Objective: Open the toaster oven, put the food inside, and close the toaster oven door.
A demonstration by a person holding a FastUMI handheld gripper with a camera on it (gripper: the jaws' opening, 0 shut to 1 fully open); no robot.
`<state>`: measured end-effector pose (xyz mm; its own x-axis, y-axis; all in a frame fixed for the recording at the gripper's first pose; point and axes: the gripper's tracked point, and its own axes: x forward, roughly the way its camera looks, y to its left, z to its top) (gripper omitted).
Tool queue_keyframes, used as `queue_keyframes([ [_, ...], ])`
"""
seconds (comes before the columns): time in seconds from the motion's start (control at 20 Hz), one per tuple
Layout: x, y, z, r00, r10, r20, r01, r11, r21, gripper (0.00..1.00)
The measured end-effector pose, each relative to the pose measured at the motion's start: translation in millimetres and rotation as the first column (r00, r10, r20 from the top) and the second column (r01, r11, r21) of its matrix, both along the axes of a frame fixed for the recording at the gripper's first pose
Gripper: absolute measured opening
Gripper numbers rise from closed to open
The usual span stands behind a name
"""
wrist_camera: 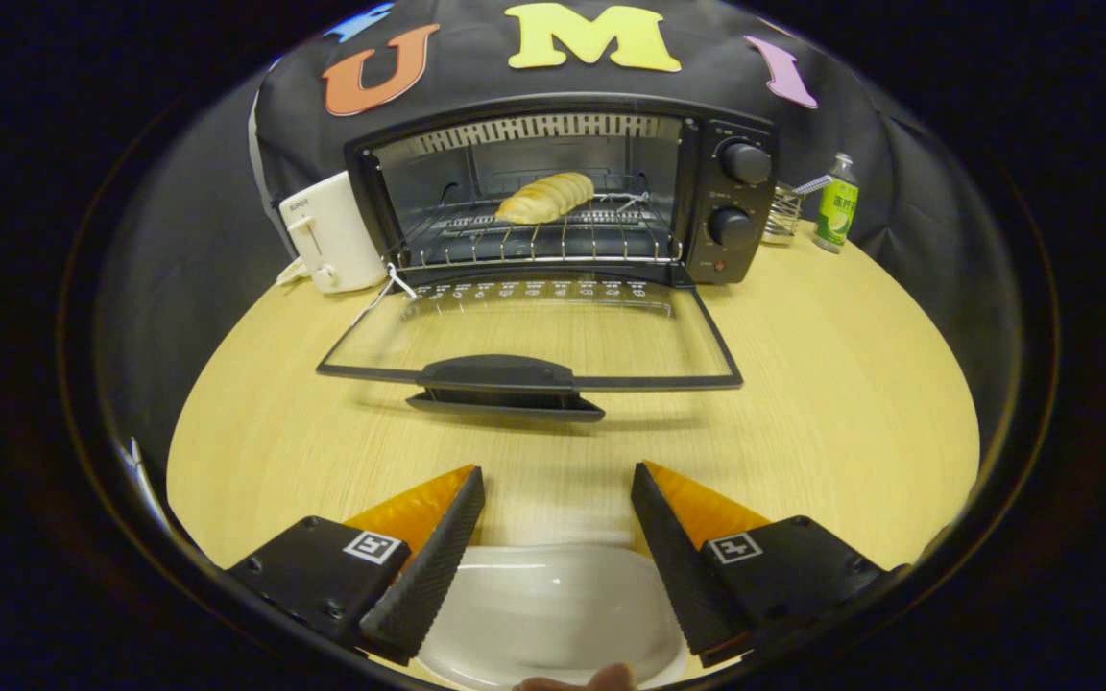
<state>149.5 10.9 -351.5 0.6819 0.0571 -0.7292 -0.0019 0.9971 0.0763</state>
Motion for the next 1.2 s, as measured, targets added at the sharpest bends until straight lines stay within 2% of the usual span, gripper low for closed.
queue_keyframes([
  [0.25, 25, 5, 3, 1.0, -0.015, 0.028, 0.016, 1.0, -0.018, 1.0],
  [0.55, 26, 9, 6, 0.999, 0.017, 0.035, -0.016, 0.999, -0.035, 1.0],
  [0.8, 35, 7, 61, 0.981, 0.01, 0.194, -0.013, 1.0, 0.015, 1.0],
  [0.95, 46, 9, 79, 0.972, 0.008, 0.233, -0.023, 0.998, 0.061, 1.0],
  [1.2, 77, 7, 113, 0.934, 0.0, 0.356, -0.044, 0.992, 0.115, 1.0],
])
